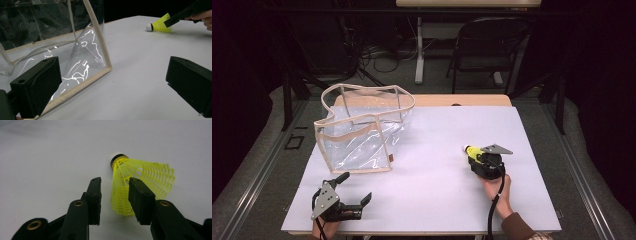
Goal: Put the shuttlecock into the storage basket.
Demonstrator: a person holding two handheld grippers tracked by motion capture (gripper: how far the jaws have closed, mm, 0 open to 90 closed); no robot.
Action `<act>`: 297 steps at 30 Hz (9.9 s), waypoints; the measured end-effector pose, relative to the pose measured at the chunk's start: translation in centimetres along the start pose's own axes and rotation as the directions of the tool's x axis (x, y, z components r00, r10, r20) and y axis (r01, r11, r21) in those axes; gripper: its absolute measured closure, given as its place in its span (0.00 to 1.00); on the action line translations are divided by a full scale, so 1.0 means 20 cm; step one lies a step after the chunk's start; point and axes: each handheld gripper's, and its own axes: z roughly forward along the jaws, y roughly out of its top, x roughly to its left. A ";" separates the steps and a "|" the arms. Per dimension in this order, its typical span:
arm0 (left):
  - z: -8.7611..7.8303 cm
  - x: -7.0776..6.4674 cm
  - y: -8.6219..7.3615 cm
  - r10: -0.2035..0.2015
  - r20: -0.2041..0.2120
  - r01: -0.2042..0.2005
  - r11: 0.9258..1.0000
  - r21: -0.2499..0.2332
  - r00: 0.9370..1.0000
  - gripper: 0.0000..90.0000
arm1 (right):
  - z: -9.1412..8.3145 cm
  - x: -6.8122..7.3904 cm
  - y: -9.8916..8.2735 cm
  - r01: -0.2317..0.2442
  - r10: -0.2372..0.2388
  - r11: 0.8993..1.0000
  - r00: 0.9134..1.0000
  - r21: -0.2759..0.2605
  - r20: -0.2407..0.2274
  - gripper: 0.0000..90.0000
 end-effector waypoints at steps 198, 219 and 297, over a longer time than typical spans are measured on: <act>0.01 0.00 0.00 0.006 0.002 -0.006 1.000 0.003 1.000 0.00 | -0.43 0.02 0.67 0.212 -0.219 0.958 0.976 -0.192 -0.014 1.00; 0.01 0.00 0.00 0.004 0.004 -0.004 1.000 0.002 1.000 0.00 | -0.40 0.11 0.81 0.254 -0.267 0.942 0.963 -0.220 -0.031 1.00; 0.01 0.00 0.00 0.001 0.007 -0.001 1.000 -0.001 1.000 0.00 | -0.23 0.45 1.05 0.326 -0.372 0.905 0.918 -0.272 -0.136 1.00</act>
